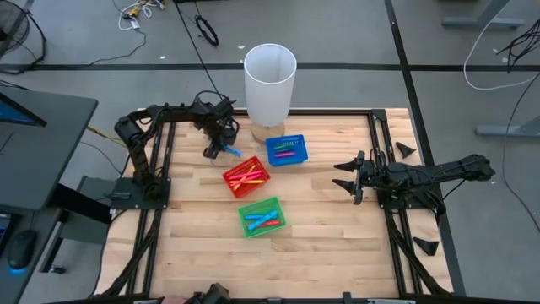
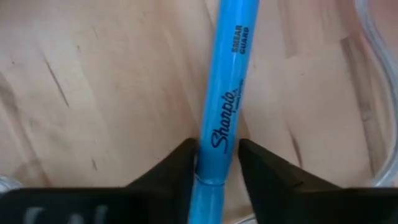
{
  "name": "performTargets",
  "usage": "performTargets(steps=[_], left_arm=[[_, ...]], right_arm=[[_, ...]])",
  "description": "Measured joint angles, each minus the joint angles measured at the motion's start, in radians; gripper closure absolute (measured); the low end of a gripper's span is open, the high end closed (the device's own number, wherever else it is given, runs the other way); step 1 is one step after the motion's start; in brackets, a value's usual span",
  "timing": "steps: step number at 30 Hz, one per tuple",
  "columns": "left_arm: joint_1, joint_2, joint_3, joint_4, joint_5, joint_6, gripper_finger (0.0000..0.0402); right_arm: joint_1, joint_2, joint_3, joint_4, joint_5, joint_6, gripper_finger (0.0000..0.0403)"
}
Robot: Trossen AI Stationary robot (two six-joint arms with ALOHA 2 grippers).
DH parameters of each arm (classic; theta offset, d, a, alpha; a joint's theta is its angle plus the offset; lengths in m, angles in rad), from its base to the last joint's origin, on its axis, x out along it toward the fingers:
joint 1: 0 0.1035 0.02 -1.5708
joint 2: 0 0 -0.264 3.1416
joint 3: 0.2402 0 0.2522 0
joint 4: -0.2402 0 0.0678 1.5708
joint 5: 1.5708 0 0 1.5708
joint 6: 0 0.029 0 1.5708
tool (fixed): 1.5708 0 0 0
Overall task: Pick & Place Markers
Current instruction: Put the blue highlighter into the green bin
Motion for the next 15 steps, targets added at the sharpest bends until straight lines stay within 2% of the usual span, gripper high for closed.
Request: performTargets(steps=[3,5,10,15], left_arm=[[0.0,0.0,0.0,-0.018,0.006,-0.008,0.0316],[-0.001,0.001,0.0,-0.027,0.006,-0.012,0.0337],[-0.003,-0.025,-0.006,-0.051,0.01,-0.132,0.0337],[-0.004,-0.126,-0.006,-0.114,0.017,-0.233,0.0337]], right_arm=[[0.0,0.0,0.0,0.0,0.0,0.0,0.014],[0.0,0.0,0.0,0.0,0.0,0.0,0.014],[0.0,0.0,0.0,0.0,0.0,0.0,0.014],[0.0,0.0,0.0,0.0,0.0,0.0,0.014]])
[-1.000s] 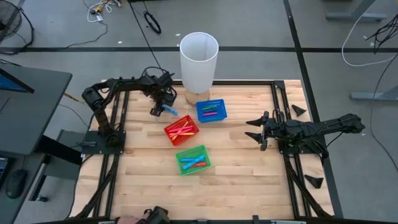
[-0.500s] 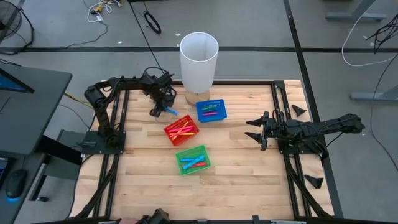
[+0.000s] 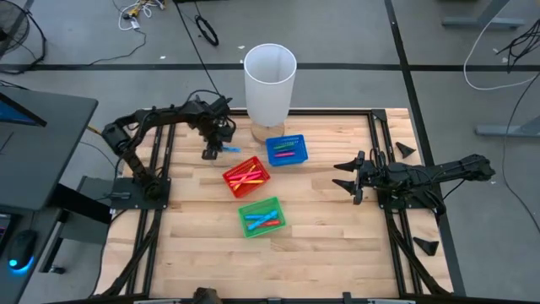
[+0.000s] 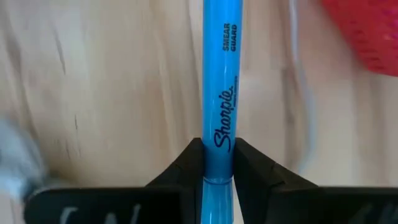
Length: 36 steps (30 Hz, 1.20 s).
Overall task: Pick & Place Markers
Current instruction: Put the blue highlighter into the green bin
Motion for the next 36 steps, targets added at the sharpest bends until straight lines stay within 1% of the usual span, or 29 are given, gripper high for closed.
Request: performTargets(steps=[4,11,16,18,21,24,27,32,36], left_arm=[[0.0,-0.086,0.0,-0.069,-0.031,-0.1,0.0337],[-0.024,-0.215,0.001,-0.208,-0.083,-0.373,0.0337],[-0.084,-0.294,0.001,-0.299,-0.101,-0.591,0.0337],[-0.111,-0.321,0.001,-0.309,-0.102,-0.667,0.0337],[-0.145,-0.357,0.002,-0.319,-0.105,-0.753,0.0337],[-0.176,-0.368,0.002,-0.321,-0.117,-0.807,0.0337],[-0.232,-0.367,0.002,-0.323,-0.122,-0.86,0.0337],[-0.398,-0.345,0.002,-0.317,-0.184,-0.962,0.0337],[-0.527,-0.32,0.002,-0.297,-0.207,-1.076,0.0337]], right_arm=[[0.0,0.0,0.0,0.0,0.0,0.0,0.014],[0.0,0.0,0.0,0.0,0.0,0.0,0.014],[0.0,0.0,0.0,0.0,0.0,0.0,0.014],[0.0,0.0,0.0,0.0,0.0,0.0,0.014],[0.0,0.0,0.0,0.0,0.0,0.0,0.014],[0.0,0.0,0.0,0.0,0.0,0.0,0.014],[0.0,0.0,0.0,0.0,0.0,0.0,0.014],[0.0,0.0,0.0,0.0,0.0,0.0,0.014],[0.0,0.0,0.0,0.001,0.0,0.0,0.014]])
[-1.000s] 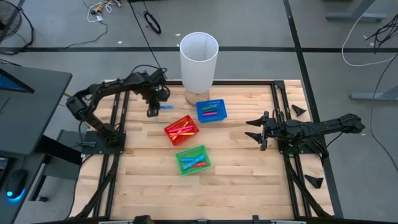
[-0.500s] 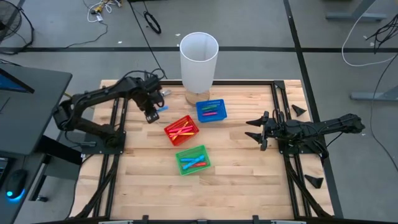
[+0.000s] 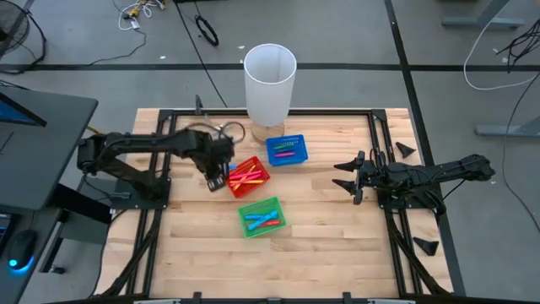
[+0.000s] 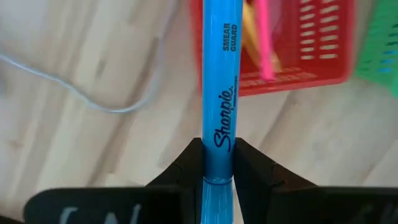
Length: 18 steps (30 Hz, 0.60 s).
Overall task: Pick & Place Markers
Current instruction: Put the blue highlighter into the green bin
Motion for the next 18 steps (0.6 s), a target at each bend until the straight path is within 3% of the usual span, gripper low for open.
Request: performTargets(steps=[4,10,18], left_arm=[[-0.123,0.041,0.009,0.041,-0.005,-0.141,0.0337],[-0.286,0.153,0.132,0.047,-0.039,-0.261,0.0337],[-0.394,0.303,0.309,0.048,-0.067,-0.359,0.0337]], right_arm=[[0.0,0.0,0.0,0.0,0.0,0.0,0.014],[0.0,0.0,0.0,0.0,0.0,0.0,0.014],[0.0,0.0,0.0,0.0,0.0,0.0,0.014]])
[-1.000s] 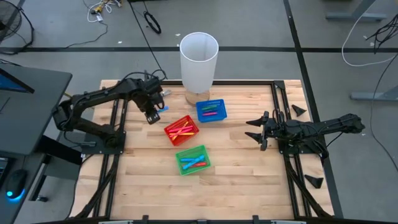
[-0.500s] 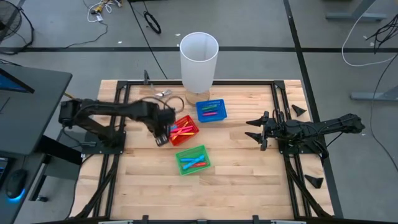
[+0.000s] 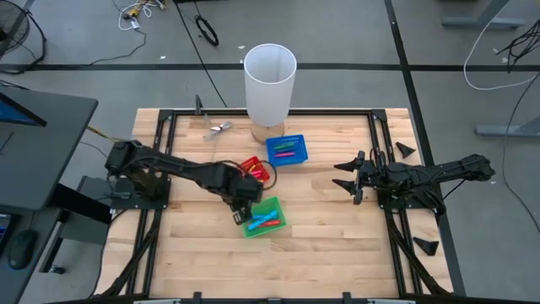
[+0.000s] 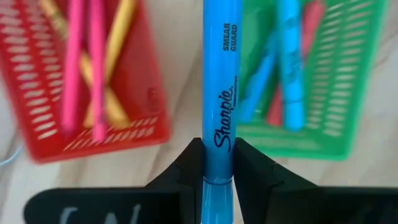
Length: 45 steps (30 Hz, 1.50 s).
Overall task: Pick & Place Markers
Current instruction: Put the blue highlighter into the green bin
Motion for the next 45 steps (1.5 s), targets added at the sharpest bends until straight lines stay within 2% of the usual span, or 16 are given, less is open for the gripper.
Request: performTargets(steps=[10,14,21,31,39,42,45], left_arm=[[-0.073,0.153,0.205,-0.005,-0.009,-0.045,0.0337],[-0.088,0.189,0.242,-0.014,-0.009,-0.055,0.0337],[-0.086,0.194,0.191,0.009,-0.016,-0.065,0.0337],[-0.085,0.195,0.035,0.185,-0.025,-0.06,0.0337],[-0.071,0.241,0.027,0.258,-0.022,-0.046,0.0337],[-0.065,0.247,0.027,0.252,0.011,-0.045,0.0317],[-0.065,0.247,0.027,0.254,0.017,-0.045,0.0275]], right_arm=[[0.0,0.0,0.0,0.0,0.0,0.0,0.014],[0.0,0.0,0.0,0.0,0.0,0.0,0.014],[0.0,0.0,0.0,0.0,0.0,0.0,0.014],[0.0,0.0,0.0,0.0,0.0,0.0,0.014],[0.0,0.0,0.0,0.0,0.0,0.0,0.014],[0.0,0.0,0.0,0.0,0.0,0.0,0.014],[0.0,0.0,0.0,0.0,0.0,0.0,0.014]])
